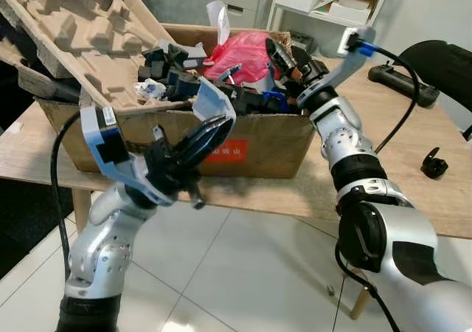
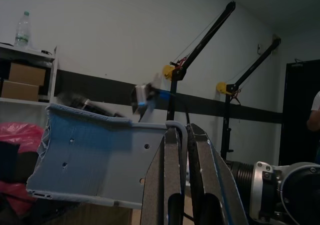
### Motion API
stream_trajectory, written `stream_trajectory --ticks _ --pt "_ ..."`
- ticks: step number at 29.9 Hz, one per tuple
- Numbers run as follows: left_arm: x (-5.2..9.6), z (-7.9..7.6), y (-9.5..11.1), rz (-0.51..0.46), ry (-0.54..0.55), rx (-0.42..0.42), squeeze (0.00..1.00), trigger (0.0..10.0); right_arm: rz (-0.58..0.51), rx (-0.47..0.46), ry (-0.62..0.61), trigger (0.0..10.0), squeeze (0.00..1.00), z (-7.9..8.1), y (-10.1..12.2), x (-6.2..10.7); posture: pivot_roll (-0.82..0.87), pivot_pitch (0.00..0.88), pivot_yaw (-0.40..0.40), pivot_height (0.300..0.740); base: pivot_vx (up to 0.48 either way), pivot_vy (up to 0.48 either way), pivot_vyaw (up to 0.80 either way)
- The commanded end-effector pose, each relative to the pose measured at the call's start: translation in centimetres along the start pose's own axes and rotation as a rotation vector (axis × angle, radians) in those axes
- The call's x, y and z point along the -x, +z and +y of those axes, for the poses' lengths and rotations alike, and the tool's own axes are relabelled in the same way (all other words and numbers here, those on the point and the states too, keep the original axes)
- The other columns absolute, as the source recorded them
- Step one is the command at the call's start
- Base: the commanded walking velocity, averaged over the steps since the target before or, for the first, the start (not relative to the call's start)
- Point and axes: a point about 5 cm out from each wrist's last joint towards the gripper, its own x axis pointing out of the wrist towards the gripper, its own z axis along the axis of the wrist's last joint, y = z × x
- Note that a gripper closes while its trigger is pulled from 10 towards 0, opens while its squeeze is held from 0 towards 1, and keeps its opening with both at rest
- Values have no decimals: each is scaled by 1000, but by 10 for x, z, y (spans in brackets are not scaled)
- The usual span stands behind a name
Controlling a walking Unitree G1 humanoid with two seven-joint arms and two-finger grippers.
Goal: Picking trash to rubbish bin
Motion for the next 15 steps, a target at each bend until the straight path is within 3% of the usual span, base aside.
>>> stream_trajectory --ticks 1,2,5,6,10,15 --pt "-5 -2 1 -18 -12 -13 0 10000 -58 -50 122 10000 71 7 5 4 110 100 -48 740 0 0 0" --pt "-7 -2 2 -20 -13 -15 0 10000 -75 -72 199 10000 0 13 6 7 109 99 -46 740 0 0 0" --pt "-9 -4 3 -17 -38 -18 0 10000 -72 -102 414 10000 0 30 4 19 106 96 -45 740 0 0 0" --pt "-9 -4 3 -17 -38 -18 0 10000 -72 -102 414 10000 0 30 4 19 106 96 -45 740 0 0 0" --pt "-8 -23 1 5 -207 63 0 10000 -37 -264 769 10000 0 66 2 52 108 87 -45 740 0 0 0" --pt "-2 -31 2 10 -285 132 0 10000 0 -317 872 10000 0 70 -1 67 116 85 -42 740 0 0 0"
